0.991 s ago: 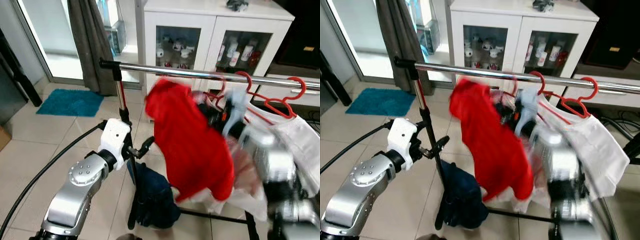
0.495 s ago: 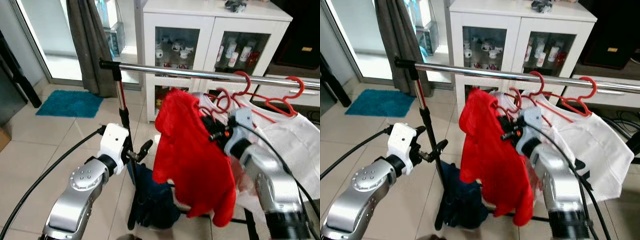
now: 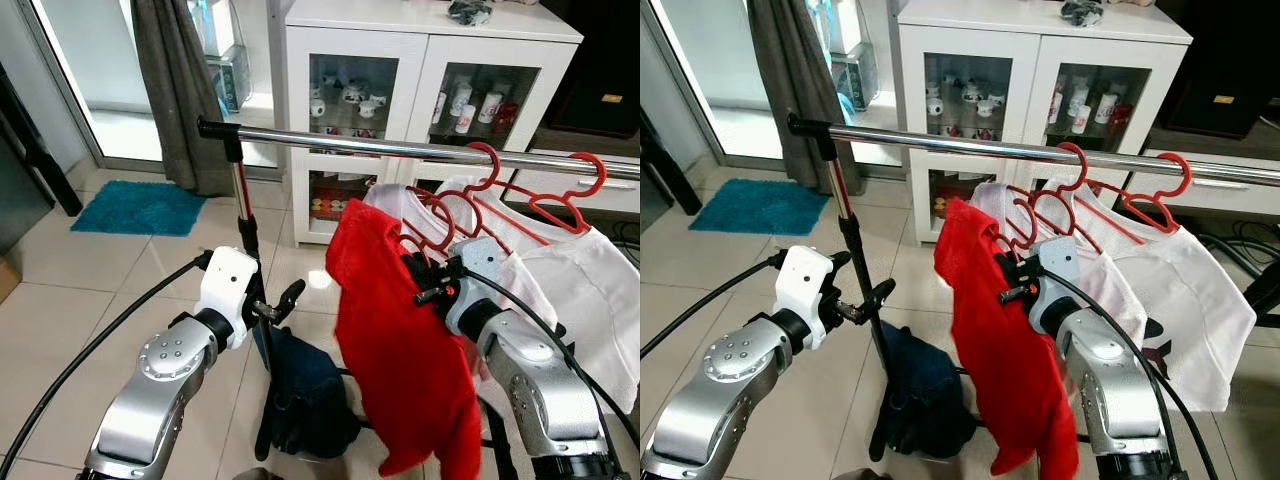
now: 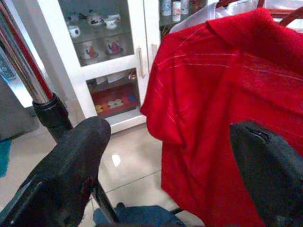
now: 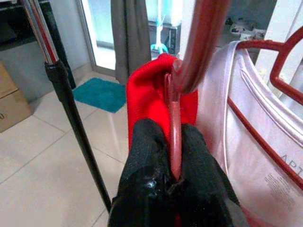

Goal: Hang hanger

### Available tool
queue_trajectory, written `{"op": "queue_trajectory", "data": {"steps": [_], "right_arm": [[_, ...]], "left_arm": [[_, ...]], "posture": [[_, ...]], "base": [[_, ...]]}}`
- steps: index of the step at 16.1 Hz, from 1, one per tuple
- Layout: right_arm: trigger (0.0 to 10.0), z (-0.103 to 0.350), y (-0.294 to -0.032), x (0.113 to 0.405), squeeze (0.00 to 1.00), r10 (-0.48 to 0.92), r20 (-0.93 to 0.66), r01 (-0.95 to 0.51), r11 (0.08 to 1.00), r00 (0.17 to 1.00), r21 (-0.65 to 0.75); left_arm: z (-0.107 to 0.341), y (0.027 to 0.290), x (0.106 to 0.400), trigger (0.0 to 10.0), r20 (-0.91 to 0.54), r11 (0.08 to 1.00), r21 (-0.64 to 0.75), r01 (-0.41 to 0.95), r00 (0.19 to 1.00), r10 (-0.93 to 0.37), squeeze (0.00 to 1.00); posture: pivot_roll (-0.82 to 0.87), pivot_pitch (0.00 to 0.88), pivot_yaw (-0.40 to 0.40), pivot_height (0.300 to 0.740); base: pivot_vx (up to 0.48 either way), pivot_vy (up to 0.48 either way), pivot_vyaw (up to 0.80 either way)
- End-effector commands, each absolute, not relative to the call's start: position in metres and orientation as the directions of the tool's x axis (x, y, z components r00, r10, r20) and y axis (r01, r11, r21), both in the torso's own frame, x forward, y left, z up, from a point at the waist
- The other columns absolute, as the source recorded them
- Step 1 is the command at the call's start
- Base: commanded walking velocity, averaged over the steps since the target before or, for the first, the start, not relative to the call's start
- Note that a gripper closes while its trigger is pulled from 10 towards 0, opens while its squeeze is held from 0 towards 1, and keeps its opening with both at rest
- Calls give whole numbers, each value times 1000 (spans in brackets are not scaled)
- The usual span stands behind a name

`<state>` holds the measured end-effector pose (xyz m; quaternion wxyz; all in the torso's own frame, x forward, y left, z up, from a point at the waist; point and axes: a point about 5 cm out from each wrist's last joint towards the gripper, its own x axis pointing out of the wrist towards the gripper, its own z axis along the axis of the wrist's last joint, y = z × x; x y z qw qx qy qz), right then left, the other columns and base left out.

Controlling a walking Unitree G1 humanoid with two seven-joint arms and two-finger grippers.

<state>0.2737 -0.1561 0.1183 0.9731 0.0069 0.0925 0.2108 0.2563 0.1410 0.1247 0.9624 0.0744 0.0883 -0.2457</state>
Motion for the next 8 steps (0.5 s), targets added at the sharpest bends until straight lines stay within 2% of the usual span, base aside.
{"op": "queue_trajectory", "data": {"steps": [1,8], "right_arm": [[0,128,-154,274,0,412,-136,-408,911,901,54],[0,128,-150,273,0,413,-135,-407,911,901,70]], "left_arm": [[126,141,258,10000,-206,870,110,481,867,-453,0],[125,144,256,10000,-217,868,118,483,865,-452,0]], "posture": [[-57,0,9,740],[-56,0,12,740]], "base": [[-270,0,0],[-281,0,0]]}}
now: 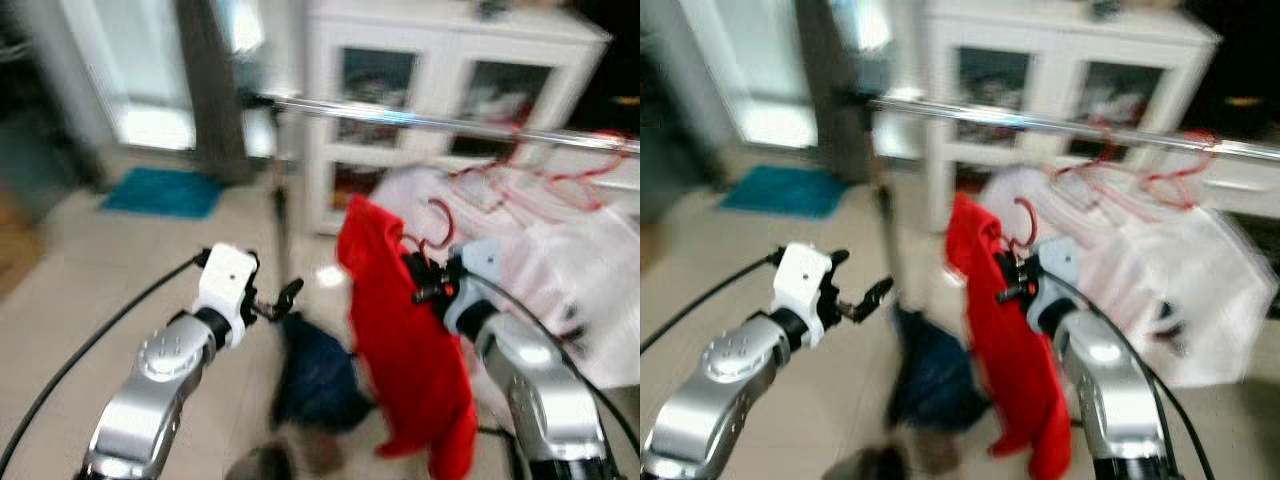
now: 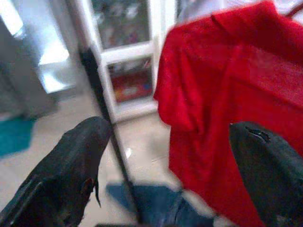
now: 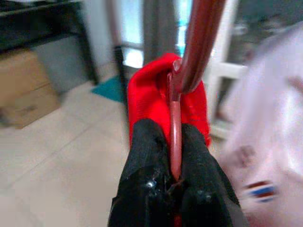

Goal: Hang hanger

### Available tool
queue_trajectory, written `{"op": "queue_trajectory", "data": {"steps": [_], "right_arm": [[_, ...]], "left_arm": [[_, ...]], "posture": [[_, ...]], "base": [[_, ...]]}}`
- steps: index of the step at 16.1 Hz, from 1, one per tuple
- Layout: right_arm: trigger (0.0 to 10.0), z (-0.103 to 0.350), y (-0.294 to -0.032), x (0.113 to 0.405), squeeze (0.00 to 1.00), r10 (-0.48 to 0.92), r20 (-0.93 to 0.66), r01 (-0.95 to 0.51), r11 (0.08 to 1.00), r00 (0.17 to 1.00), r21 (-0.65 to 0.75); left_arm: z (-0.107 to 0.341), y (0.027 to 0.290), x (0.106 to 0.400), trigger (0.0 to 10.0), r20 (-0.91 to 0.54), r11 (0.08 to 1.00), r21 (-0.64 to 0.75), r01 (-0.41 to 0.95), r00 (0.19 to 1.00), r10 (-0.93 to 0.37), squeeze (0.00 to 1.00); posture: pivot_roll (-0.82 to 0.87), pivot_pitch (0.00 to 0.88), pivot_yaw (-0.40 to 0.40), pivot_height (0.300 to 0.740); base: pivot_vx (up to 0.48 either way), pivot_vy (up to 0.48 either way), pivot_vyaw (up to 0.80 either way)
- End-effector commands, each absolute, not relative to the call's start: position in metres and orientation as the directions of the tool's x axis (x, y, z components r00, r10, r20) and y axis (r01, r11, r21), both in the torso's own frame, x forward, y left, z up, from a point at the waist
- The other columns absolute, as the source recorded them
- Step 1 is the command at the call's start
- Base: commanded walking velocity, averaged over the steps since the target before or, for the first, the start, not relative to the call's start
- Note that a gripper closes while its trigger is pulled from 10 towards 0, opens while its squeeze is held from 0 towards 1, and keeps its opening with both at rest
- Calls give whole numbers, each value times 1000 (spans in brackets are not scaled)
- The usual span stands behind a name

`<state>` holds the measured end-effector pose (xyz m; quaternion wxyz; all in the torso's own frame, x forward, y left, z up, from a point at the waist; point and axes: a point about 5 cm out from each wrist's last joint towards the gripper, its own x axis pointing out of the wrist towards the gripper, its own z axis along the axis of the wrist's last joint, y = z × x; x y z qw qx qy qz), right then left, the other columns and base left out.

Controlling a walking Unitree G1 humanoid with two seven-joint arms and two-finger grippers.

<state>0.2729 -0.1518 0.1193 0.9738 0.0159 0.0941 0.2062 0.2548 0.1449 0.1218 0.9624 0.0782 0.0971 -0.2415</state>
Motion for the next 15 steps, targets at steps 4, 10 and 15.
{"op": "queue_trajectory", "data": {"steps": [4,10,15], "right_arm": [[0,131,-155,273,0,400,-127,-394,917,908,67],[0,153,-140,267,0,516,-64,-515,857,854,34],[0,166,-135,264,0,559,-32,-560,829,828,-3]], "left_arm": [[127,141,260,10000,-217,852,128,507,853,-475,0],[136,128,266,10000,-173,795,8,607,784,-596,1000],[141,140,275,10000,-144,812,-30,582,802,-580,1000]], "posture": [[-58,0,34,740],[-69,0,54,740],[-83,0,51,740]], "base": [[-266,0,0],[0,0,0],[0,0,0]]}}
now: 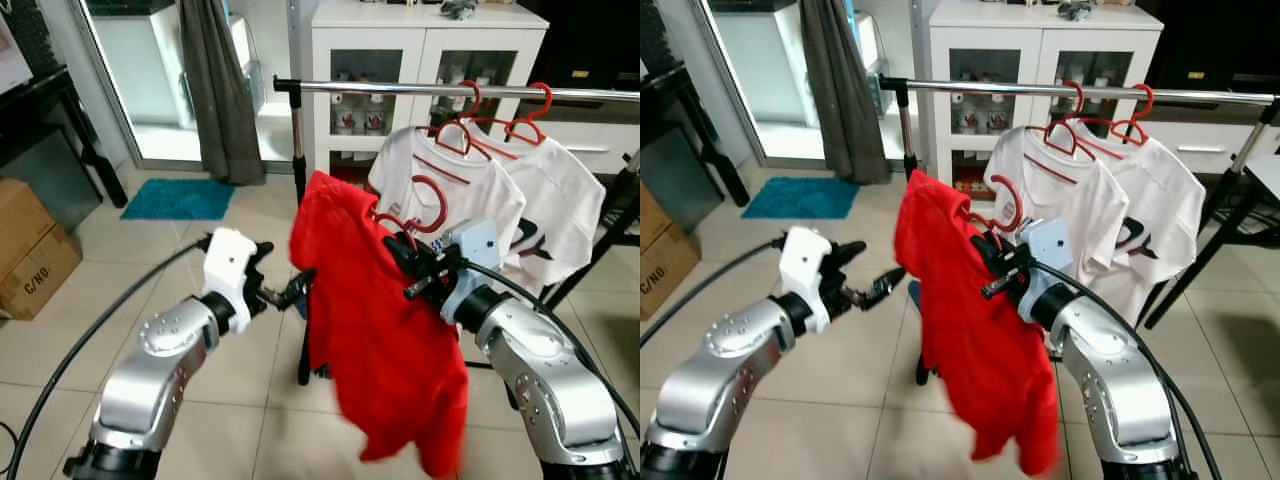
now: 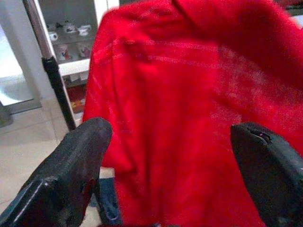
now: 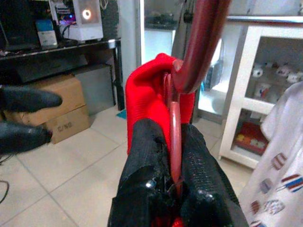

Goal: Hang hanger

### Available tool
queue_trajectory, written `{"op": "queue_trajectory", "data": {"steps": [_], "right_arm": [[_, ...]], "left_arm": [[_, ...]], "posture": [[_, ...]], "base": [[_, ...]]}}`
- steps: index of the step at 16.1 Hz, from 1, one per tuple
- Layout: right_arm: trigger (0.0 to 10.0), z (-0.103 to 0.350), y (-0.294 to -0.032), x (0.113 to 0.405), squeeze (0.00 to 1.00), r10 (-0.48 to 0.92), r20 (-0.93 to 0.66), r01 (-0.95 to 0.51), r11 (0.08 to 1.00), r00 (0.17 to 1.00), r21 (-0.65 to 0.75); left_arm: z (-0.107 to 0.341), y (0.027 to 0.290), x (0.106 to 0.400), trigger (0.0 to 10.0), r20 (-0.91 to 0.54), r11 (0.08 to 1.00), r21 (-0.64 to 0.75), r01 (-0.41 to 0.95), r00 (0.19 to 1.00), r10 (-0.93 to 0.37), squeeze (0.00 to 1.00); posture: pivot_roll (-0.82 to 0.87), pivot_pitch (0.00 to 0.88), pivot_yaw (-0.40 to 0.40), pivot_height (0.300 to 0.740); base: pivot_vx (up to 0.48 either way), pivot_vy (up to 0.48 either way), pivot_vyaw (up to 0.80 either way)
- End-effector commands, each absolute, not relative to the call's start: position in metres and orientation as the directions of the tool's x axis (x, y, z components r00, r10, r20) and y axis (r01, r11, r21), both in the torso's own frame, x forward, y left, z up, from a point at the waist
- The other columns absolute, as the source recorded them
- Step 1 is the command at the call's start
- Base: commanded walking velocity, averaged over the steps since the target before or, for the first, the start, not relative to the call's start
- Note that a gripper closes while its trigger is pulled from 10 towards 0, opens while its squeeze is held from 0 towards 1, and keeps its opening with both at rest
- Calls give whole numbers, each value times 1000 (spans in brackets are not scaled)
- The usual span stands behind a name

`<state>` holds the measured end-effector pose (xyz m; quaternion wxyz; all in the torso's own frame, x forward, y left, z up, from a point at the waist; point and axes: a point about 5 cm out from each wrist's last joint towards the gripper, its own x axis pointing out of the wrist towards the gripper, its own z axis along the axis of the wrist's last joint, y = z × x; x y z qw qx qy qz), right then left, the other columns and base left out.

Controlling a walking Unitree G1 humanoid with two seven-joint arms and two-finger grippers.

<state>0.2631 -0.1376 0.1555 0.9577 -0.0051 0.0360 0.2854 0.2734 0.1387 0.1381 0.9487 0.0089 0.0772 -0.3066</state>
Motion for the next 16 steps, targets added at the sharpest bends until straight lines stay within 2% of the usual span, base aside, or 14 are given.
{"op": "queue_trajectory", "data": {"steps": [1,2,4,6,7,9,11,12,13,14,15,16], "right_arm": [[0,168,-135,262,0,578,-32,-579,815,815,-11],[0,168,-135,262,0,582,-32,-582,813,813,-12],[0,171,-139,260,0,614,-25,-615,788,789,-17],[0,174,-140,258,0,659,-26,-659,751,752,-37],[0,177,-139,256,0,709,-39,-710,701,704,-67],[0,179,-138,256,0,732,-53,-732,674,680,-99],[0,183,-140,261,0,710,-84,-713,683,699,-161],[0,186,-139,262,0,704,-82,-707,689,705,-161],[0,187,-139,263,0,703,-82,-705,690,707,-162],[0,187,-137,263,0,700,-88,-704,692,709,-162],[0,186,-136,263,0,698,-93,-703,693,710,-161],[0,186,-134,263,0,697,-103,-704,692,709,-161]], "left_arm": [[143,145,276,10000,-139,812,-27,584,802,-581,1000],[144,146,276,10000,-138,812,-26,583,802,-581,1000],[152,175,281,10000,-120,854,27,520,850,-513,1000],[163,190,284,10000,-95,842,71,534,844,-527,1000],[171,185,281,10000,-120,732,116,671,741,-660,1000],[174,186,282,10000,-177,646,186,740,672,-719,1000],[200,172,287,10000,-108,550,218,806,580,-808,204],[205,153,284,10000,-103,452,263,852,491,-865,0],[206,145,282,10000,-118,395,292,871,443,-889,0],[203,133,281,10000,-171,290,362,886,369,-914,0],[202,128,282,10000,-184,253,389,886,344,-921,0],[203,120,287,10000,-216,178,453,874,301,-929,0]], "posture": [[-83,0,51,740],[-83,0,51,740],[-82,0,51,740],[-74,0,47,740],[-66,0,39,740],[-65,0,40,740],[-65,0,49,740],[-65,0,49,740],[-65,0,49,740],[-66,0,49,740],[-68,0,50,740],[-70,0,51,740]], "base": [[0,0,0],[0,0,0],[0,0,0],[0,0,0],[0,0,0],[0,0,0],[0,0,0],[0,0,0],[0,0,0],[0,0,0],[0,0,0],[0,0,0]]}}
